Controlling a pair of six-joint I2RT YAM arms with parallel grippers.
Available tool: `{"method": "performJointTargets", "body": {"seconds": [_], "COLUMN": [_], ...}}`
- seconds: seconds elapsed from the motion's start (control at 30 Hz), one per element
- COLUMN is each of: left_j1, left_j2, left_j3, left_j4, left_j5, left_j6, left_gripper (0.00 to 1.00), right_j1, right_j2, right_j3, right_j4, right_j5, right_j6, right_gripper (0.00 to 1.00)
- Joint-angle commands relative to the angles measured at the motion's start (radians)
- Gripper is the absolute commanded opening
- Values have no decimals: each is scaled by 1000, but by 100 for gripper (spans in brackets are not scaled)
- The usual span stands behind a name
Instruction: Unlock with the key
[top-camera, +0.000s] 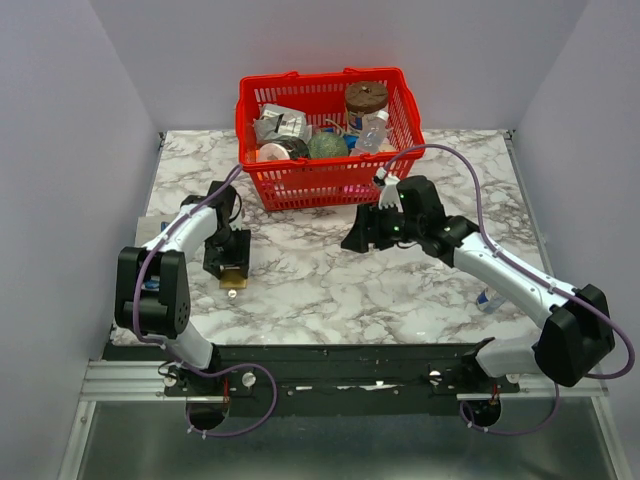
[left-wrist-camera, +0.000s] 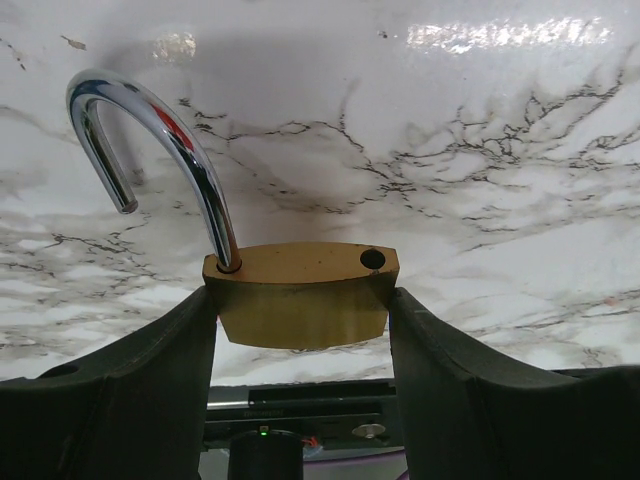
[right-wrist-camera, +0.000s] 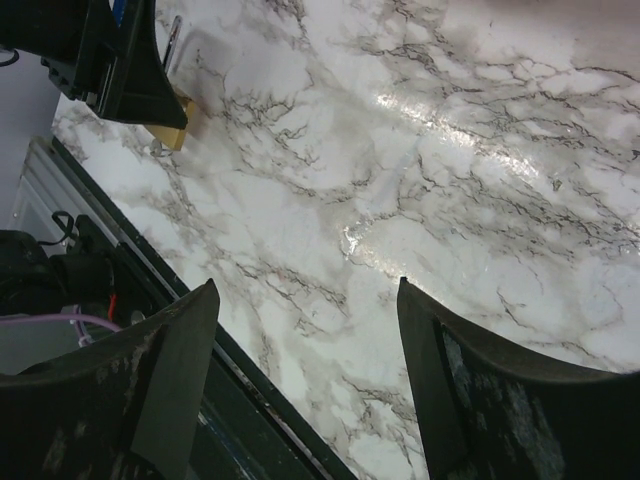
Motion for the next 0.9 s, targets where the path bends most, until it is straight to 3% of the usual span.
{"method": "performJointTargets", "body": {"seconds": [0.0,0.2,0.37,0.5,0.53,0.63,0.73,0.87], "left_j1": [3,3,3,3,3,3,3,3], "left_j2": [18,49,70,70,69,66,60,52], "left_j3": [42,39,27,27,27,27,25,25], "left_j4": [-29,-27,-15,-17,-17,-17,-17,-14], "left_j5": [-66,-149,-138,-147,-144,-136,-126,-119], "left_j6": [26,26,21,14,12,11,12,12], "left_gripper": [0,0,2,22,34,57,69,76], "right_j1": [3,3,3,2,2,2,2,2], "right_j2": [-21,-24,-30,-41,-45,-50,-51,-57], "right_j3": [-9,-6,-12,-21,-25,-33,-39,-47], "right_j4": [-32,-44,-46,-47,-47,-47,-47,-47], "right_j5": [47,55,61,64,64,67,69,70], "right_j6": [-21,-29,-32,-30,-30,-27,-27,-26], "right_gripper": [80,81,81,81,81,81,81,81]}}
